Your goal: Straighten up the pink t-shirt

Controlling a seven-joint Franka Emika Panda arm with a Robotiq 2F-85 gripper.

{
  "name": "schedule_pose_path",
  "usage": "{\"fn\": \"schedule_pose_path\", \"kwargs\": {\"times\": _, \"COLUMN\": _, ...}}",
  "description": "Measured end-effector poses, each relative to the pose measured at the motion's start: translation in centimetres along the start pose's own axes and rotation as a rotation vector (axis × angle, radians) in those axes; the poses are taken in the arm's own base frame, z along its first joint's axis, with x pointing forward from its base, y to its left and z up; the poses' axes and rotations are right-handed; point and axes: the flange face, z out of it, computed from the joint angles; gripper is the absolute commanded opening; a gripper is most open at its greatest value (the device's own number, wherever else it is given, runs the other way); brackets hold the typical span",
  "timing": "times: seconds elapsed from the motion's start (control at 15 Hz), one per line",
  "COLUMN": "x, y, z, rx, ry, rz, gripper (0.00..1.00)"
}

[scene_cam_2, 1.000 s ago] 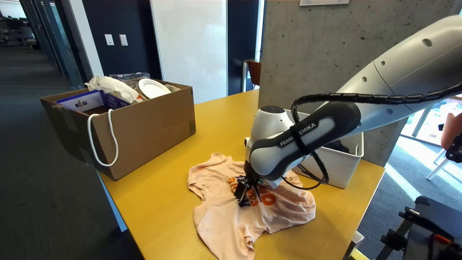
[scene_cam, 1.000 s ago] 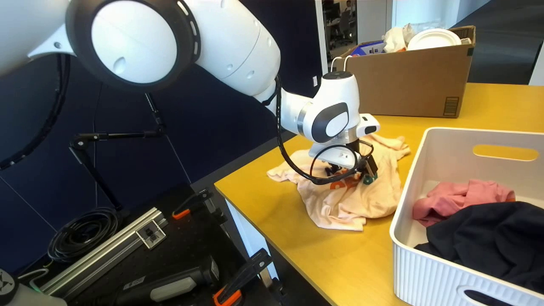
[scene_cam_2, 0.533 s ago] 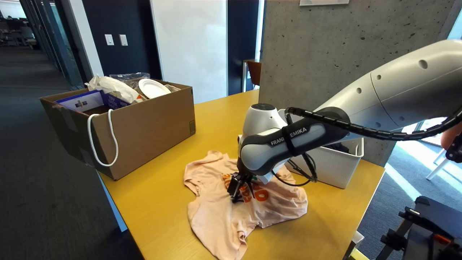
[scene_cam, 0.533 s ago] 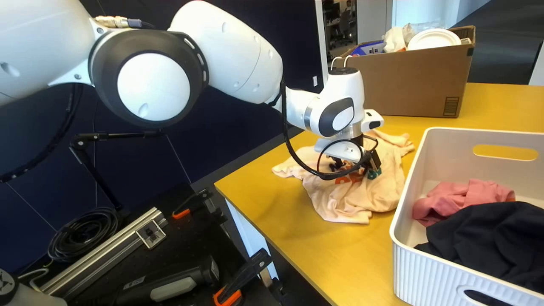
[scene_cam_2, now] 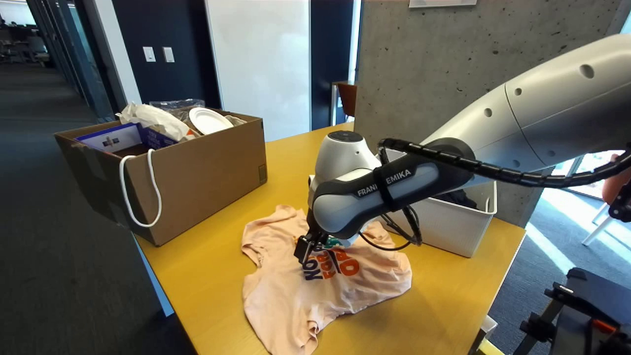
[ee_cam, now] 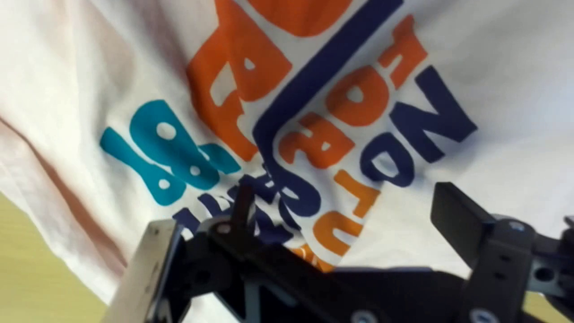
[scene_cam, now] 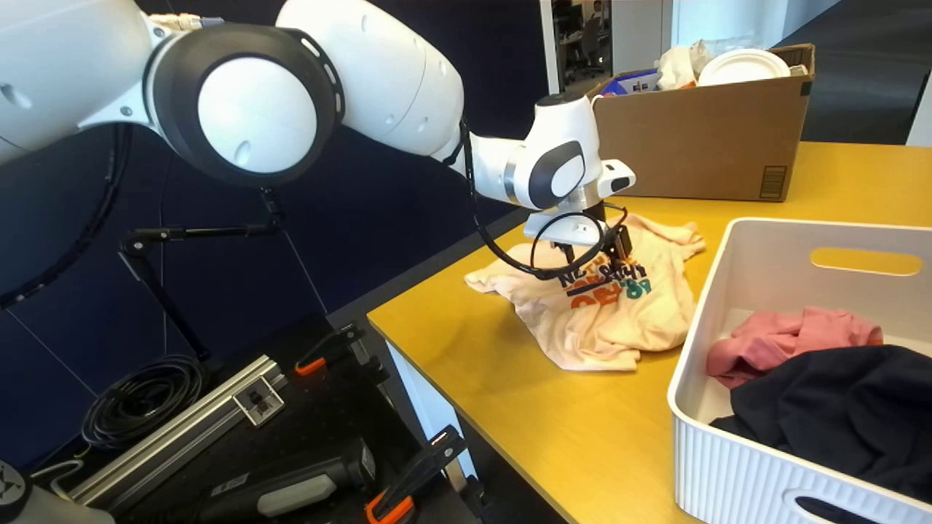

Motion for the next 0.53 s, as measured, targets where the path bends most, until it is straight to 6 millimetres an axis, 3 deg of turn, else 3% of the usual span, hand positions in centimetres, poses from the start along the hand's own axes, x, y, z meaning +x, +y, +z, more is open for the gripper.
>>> {"fn": "schedule_pose_path", "kwargs": {"times": 0.2, "x": 0.1, "y": -1.5, "z": -2.0, "rx": 0.004, "ry": -0.012, "rz": 0.004, "gripper": 1.00}}
{"fn": "schedule_pose_path", "kwargs": {"times": 0.53, "x": -1.5, "y": -2.9, "z": -4.9, "rx": 0.014, "ry": -0.067, "rz": 0.009, "gripper": 1.00}}
